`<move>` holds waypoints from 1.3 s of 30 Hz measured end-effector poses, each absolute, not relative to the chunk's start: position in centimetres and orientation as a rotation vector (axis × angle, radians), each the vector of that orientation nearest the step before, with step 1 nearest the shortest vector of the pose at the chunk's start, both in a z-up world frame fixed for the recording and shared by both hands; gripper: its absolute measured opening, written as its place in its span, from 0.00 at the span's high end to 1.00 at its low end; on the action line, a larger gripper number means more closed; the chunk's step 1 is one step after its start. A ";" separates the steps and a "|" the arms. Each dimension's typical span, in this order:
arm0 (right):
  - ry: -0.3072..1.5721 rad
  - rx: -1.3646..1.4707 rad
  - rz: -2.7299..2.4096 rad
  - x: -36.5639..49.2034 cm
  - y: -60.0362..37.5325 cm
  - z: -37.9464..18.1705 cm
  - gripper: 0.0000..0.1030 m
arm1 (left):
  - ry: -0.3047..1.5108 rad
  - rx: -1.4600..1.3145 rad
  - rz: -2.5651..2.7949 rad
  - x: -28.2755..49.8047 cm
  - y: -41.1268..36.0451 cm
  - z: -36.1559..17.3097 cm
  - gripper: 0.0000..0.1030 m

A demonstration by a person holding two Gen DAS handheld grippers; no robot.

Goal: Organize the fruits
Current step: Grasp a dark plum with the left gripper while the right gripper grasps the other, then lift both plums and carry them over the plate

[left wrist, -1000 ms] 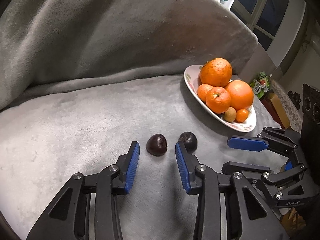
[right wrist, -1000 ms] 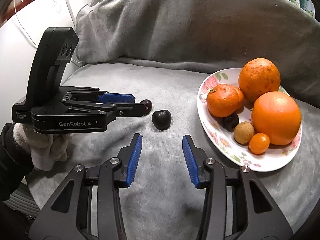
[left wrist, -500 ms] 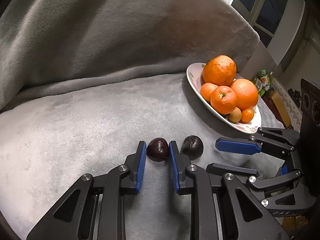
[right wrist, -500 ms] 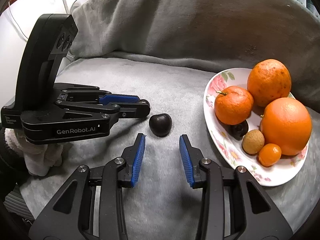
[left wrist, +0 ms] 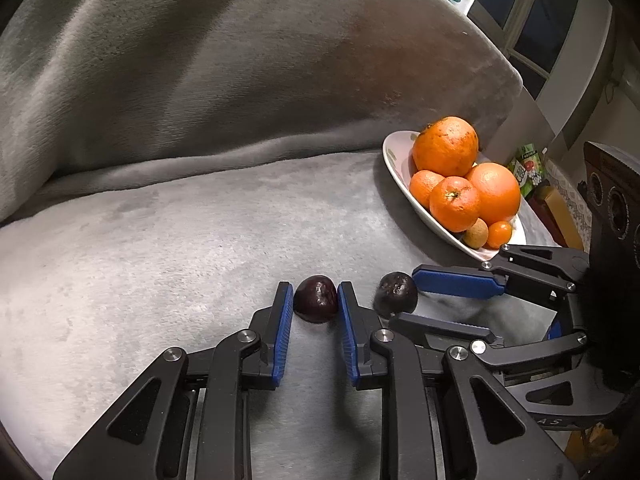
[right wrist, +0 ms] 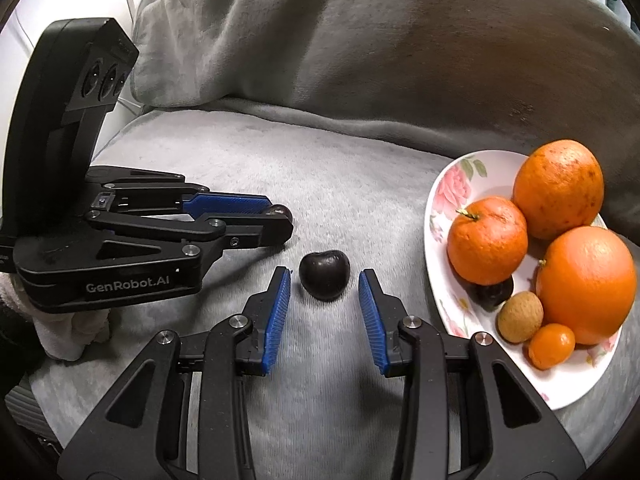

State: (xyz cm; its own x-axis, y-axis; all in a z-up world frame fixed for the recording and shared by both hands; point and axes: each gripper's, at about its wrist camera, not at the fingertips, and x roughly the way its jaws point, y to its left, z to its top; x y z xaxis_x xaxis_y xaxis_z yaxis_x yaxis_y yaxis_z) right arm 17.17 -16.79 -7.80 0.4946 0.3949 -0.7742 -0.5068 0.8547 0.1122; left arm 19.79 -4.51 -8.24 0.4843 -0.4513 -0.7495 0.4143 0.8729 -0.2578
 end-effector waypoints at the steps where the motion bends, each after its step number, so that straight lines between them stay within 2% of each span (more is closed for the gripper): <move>1: 0.900 -0.138 0.549 17.2 -16.7 -7.8 0.64 | 0.926 -0.045 -0.527 19.8 -4.5 -8.2 0.80; 3: 0.898 -0.140 0.549 17.3 -16.6 -7.8 0.65 | 0.924 -0.046 -0.526 19.7 -4.4 -8.2 0.80; 6: 0.900 -0.142 0.547 17.5 -16.5 -7.9 0.72 | 0.923 -0.047 -0.524 19.7 -4.4 -8.2 0.80; 22: 0.901 -0.232 0.523 17.7 -14.4 -8.6 0.72 | 0.912 -0.042 -0.499 19.6 -4.4 -7.9 0.80; 39: 0.853 -0.174 0.543 15.6 -16.1 -6.7 0.73 | 0.867 -0.023 -0.496 18.0 -4.6 -6.0 0.80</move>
